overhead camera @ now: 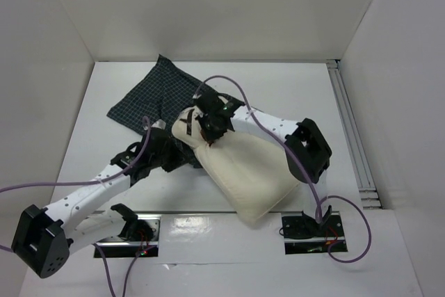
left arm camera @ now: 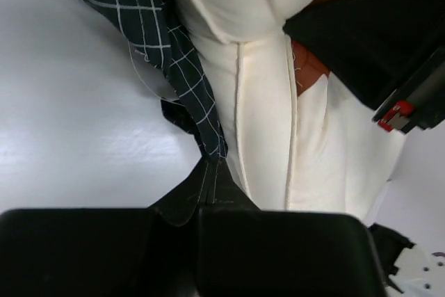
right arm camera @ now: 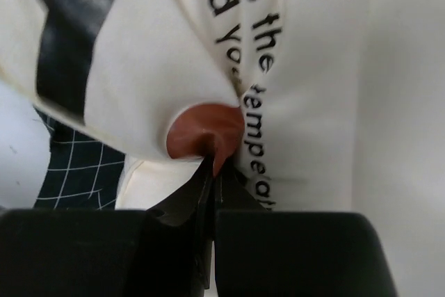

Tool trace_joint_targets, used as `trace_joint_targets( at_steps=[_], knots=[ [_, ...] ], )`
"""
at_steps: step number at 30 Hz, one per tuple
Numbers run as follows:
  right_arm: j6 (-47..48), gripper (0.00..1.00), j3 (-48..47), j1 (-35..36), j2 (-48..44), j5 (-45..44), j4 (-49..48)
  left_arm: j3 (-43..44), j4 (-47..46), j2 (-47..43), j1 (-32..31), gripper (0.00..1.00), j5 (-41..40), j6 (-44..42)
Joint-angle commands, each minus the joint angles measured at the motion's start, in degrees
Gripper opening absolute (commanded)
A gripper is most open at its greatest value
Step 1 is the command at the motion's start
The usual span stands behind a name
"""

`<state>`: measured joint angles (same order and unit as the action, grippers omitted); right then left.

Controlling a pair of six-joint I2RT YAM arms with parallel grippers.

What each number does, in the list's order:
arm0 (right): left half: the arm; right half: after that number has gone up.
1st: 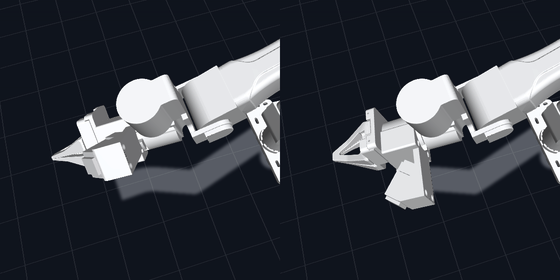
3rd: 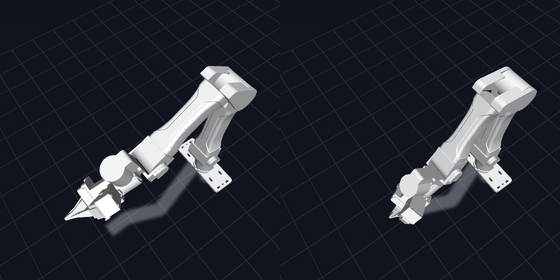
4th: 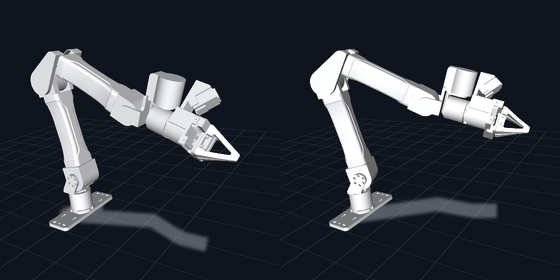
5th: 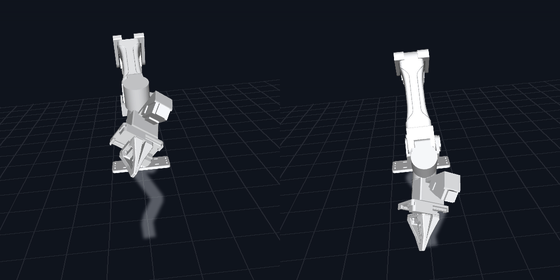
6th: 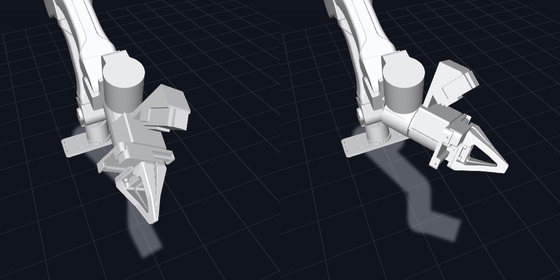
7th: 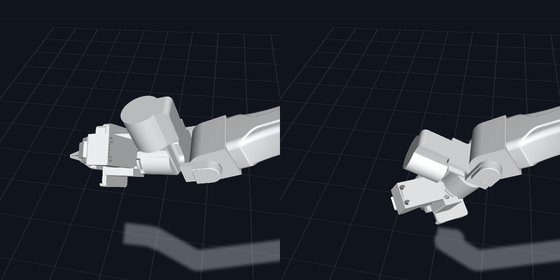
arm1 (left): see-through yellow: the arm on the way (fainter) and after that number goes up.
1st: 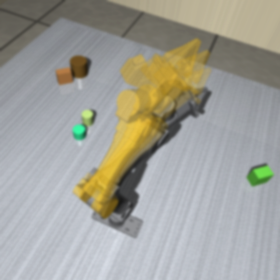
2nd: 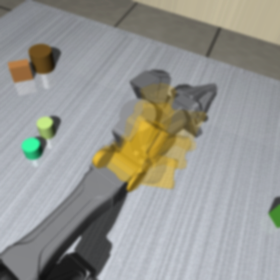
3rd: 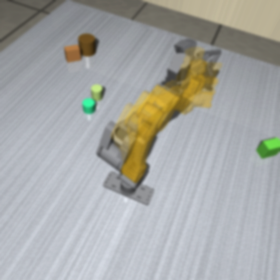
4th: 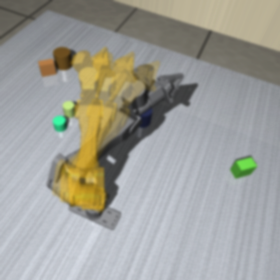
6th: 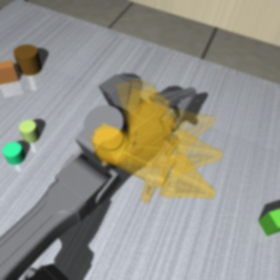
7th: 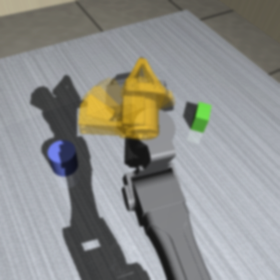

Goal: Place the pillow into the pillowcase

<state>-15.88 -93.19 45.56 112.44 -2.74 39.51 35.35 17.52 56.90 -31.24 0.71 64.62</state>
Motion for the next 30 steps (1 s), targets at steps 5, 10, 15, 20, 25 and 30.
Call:
trace_joint_targets(
  at_steps=[5, 10, 15, 20, 25, 30],
  knots=[
    [0.3, 0.00, 17.3, -3.5, -2.8, -1.3, -4.2, 3.8, 10.7, -7.2, 2.3, 0.43, 2.2, -2.5],
    [1.7, 0.00, 21.0, -4.0, -4.7, 3.8, -6.3, 15.5, 16.6, -2.1, 9.1, 0.69, -4.8, -6.6],
    [3.0, 0.00, 22.2, -4.5, -4.7, 6.7, -8.0, 22.4, 13.3, 13.6, 14.2, 0.64, 0.0, -12.9],
    [3.0, 0.00, 21.6, -4.5, -5.8, 8.5, -8.0, 22.0, 2.7, 23.2, 18.7, 0.62, 5.3, -14.4],
    [3.5, 0.00, 21.6, -4.5, -6.4, 8.5, -6.9, 24.6, 1.0, 34.0, 20.5, 0.60, 9.6, -15.5],
    [3.5, 0.00, 21.1, -4.5, -7.0, 8.5, -6.4, 27.4, 0.5, 41.9, 21.8, 0.58, 18.0, -17.9]
  ],
)
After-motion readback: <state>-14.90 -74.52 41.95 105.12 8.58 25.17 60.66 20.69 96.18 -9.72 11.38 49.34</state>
